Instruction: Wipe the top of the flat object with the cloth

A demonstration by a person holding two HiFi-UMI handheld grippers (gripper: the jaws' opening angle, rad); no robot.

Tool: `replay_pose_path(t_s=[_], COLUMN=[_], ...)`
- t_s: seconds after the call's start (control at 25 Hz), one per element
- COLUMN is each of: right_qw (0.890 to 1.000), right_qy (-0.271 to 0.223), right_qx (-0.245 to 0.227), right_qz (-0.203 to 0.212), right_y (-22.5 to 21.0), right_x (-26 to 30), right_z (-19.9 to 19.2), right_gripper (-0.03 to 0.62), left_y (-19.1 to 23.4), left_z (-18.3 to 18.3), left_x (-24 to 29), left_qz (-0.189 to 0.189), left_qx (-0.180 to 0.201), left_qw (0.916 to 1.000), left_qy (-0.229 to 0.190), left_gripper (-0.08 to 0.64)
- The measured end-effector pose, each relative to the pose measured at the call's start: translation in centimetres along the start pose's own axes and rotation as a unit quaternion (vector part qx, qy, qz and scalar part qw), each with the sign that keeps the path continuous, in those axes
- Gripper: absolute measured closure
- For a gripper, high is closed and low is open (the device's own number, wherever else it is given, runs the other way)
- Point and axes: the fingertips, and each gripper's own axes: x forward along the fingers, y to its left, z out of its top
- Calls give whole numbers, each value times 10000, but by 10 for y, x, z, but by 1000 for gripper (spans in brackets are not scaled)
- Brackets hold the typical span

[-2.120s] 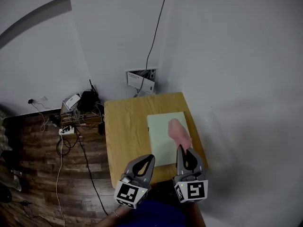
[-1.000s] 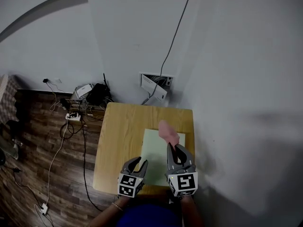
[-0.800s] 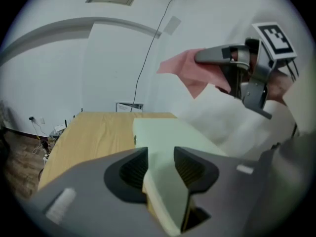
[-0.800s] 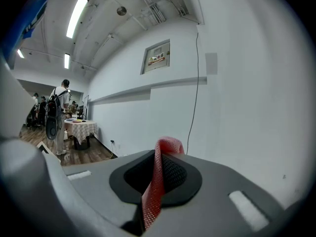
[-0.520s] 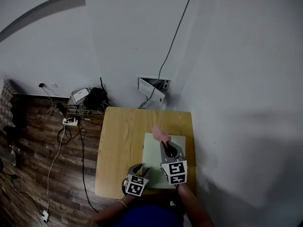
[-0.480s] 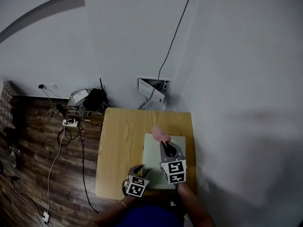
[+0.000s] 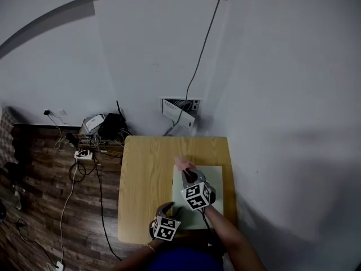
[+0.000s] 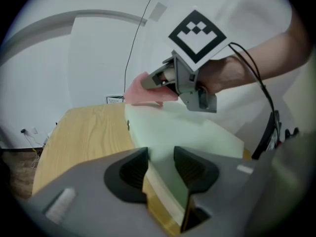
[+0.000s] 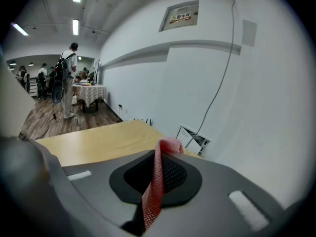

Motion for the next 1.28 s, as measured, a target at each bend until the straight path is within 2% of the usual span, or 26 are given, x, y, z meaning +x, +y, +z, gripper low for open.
replay_pose_path(t_s=[0.12, 0.4, 0.96, 1.28], right_qw=[9981, 9873, 9847, 9860], right_qy=[374, 1007, 924, 969], right_qx=[-456, -1129, -1309, -1194], right_qz=[176, 489, 684, 641], right_y=[15, 44, 44, 26], right_x=[18, 43, 48, 40], right_z=[-11, -36, -39, -55], right_gripper=[577, 577, 578, 580], left_y=[0, -1, 0, 0], left_z=[0, -2, 2, 2], left_x=[0, 0, 4, 5], left_qz=[2, 37, 144, 213], left_qx=[48, 123, 182, 185], left_qw=[10000, 9999, 9997, 9996], left_qy=[21, 36, 44, 40], left_gripper=[393, 393, 394, 396])
